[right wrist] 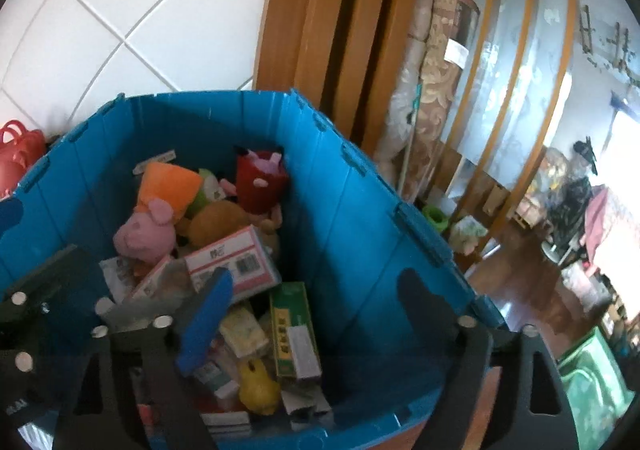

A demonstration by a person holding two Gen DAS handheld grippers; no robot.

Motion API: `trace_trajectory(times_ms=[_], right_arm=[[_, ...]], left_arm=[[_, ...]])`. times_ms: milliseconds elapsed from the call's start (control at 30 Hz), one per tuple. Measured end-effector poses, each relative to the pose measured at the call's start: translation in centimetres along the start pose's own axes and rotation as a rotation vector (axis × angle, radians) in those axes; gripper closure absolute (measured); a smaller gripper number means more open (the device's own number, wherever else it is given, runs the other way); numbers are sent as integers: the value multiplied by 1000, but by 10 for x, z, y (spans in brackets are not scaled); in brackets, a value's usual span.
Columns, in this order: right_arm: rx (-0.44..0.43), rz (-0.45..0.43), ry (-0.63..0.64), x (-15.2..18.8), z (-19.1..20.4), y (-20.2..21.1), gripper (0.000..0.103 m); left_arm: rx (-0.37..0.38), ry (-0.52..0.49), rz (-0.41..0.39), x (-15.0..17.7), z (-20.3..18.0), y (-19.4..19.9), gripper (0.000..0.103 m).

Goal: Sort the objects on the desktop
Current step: 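Return both tools from the crate to the pile on the table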

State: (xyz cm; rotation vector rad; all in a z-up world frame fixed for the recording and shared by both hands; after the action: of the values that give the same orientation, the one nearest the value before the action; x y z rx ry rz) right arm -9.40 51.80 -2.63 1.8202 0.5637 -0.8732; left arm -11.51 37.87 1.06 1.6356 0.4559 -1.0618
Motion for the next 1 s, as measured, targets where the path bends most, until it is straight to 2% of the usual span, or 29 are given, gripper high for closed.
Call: trace_trajectory(times_ms=[67,133,300,400,533,600,767,900,1000], right_arm=[[0,-10,-6,-2,-1,3,0],[14,-31,3,-6,1,11,0],[-4,-82,-6,-20,9,33,0],[-69,-133,-17,-32,29,53,0],[-194,-207,-20,-48,73,83,0],[-249,-234,-14,-54,99,96,0],[-380,-275,15,-67,176,122,0],[-462,-281,47,-70,245,133,0],[-515,-245,67,-68,300,127,0]], left_arm=[[-5,15,-12,-2,6,6,14],[-11,31,-34,-4,13,14,7],[-30,71,-98,-11,49,45,6],[-73,86,-140,-9,83,67,5],[-169,128,-153,4,150,85,3],[-245,158,-144,18,194,91,3],[-396,254,-74,65,304,96,3],[-448,320,-8,104,384,96,3],[-445,337,20,128,421,95,3]])
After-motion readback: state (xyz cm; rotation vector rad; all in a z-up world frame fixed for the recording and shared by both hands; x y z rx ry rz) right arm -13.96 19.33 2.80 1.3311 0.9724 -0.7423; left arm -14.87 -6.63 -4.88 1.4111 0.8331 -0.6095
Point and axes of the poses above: each gripper's, at about its wrist camera, not at the fingertips, and y roughly against the way its jaws point, z to its left, x to its underside, the point moved 4 cm from there along -y, roughly the way its jaws point, and after that the axes turned 5 degrees about y, right-handed, at the moved point
